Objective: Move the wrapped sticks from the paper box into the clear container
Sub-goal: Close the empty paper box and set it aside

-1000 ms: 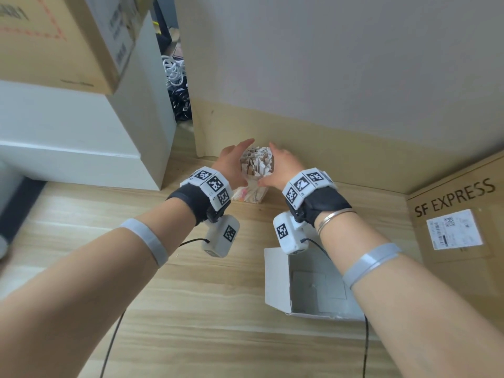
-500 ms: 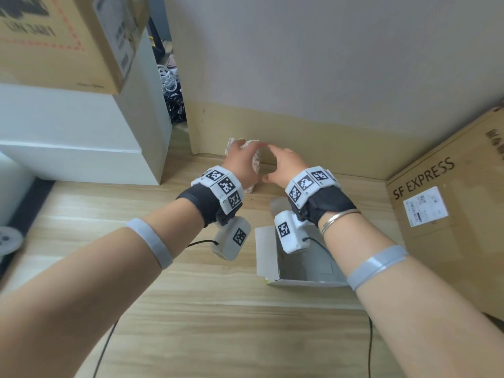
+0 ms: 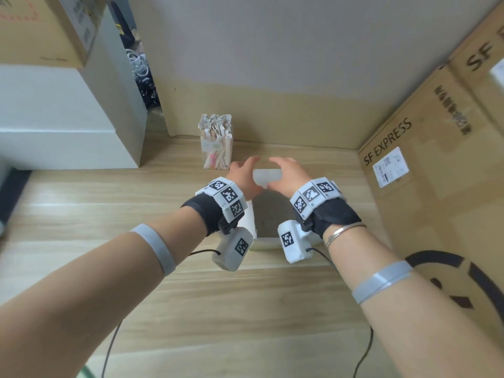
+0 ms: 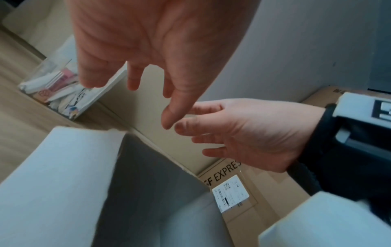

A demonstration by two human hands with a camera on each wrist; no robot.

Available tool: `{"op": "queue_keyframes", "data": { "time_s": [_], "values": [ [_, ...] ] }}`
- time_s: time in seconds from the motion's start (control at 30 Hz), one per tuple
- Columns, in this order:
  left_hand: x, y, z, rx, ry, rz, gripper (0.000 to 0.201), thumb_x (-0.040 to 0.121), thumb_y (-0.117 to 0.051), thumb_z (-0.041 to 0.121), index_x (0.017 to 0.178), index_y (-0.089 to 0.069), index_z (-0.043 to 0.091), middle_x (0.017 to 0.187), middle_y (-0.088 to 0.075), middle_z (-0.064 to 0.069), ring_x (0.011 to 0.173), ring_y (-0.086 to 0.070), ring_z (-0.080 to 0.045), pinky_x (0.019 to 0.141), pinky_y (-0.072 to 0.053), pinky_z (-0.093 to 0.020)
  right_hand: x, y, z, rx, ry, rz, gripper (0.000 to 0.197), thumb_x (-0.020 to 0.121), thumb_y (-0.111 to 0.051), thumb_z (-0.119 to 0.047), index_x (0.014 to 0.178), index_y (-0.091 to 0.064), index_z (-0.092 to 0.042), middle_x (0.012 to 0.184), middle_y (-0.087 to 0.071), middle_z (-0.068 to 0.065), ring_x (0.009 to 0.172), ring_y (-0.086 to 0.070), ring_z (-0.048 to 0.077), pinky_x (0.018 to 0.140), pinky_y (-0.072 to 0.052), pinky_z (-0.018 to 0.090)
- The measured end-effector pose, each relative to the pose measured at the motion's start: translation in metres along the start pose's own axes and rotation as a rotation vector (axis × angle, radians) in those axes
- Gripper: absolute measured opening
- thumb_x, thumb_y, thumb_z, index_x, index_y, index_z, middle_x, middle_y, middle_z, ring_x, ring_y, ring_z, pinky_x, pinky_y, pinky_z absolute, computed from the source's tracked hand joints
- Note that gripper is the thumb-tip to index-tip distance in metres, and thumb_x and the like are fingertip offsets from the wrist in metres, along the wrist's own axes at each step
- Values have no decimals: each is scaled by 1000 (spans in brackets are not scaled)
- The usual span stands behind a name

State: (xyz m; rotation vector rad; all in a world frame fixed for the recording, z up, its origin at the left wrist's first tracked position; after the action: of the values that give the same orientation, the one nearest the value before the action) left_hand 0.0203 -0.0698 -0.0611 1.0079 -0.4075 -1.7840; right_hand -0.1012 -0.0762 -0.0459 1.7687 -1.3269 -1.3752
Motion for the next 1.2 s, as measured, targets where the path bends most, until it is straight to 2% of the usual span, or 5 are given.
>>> {"op": "queue_keyframes", "data": {
  "time_s": [0.57, 0.67, 0.77, 0.97, 1.2],
  "values": [
    [7, -15, -51, 257, 267, -130, 80, 89, -54, 18, 149, -3, 36, 142, -34, -21, 123, -48, -40, 98, -47, -43, -14, -19, 66, 124, -183, -33, 82, 84, -63, -21, 149, -14, -25, 154, -24, 7, 137, -33, 31, 111, -32, 40],
    [7, -9, -61, 274, 293, -123, 78, 90, -53, 19, 149, -5, 36, 142, -32, -22, 122, -48, -40, 97, -49, -45, -16, -26, 71, 172, -237, -102, 82, 87, -57, -20, 151, -5, -24, 146, -40, 12, 109, -57, 29, 81, -50, 34],
    [5, -8, -67, 211, 312, -117, 72, 90, -53, 17, 148, -14, 33, 146, -26, -21, 127, -43, -41, 100, -46, -43, -18, -30, 74, 199, -261, -144, 79, 89, -52, -19, 151, -3, -26, 128, -56, 15, 59, -50, 17, 46, -35, 24],
    [5, -8, -66, 212, 305, -61, 66, 89, -53, 17, 146, -22, 32, 135, -34, -19, 117, -48, -39, 97, -46, -40, -19, -15, 77, 152, -239, -75, 89, 83, -67, -30, 150, -10, -22, 151, -33, 11, 133, -41, 29, 102, -38, 35],
    [4, -3, -58, 225, 257, -38, 65, 90, -51, 15, 147, -22, 31, 137, -33, -19, 117, -49, -39, 98, -46, -40, -18, 0, 61, 346, -187, -20, 54, 94, -40, -44, 144, -27, -28, 145, -43, 3, 87, -71, 27, 86, -56, 37]
  ]
}}
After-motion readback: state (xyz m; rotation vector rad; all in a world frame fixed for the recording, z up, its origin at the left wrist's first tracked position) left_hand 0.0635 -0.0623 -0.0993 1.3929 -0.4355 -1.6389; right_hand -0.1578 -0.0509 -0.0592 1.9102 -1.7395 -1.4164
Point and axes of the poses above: each hand's wrist, its own x-axis towards the middle knuckle, its own y-axis out of the back of the hand, z = x × y, the point moved 4 cm from there along x, towards the middle knuckle
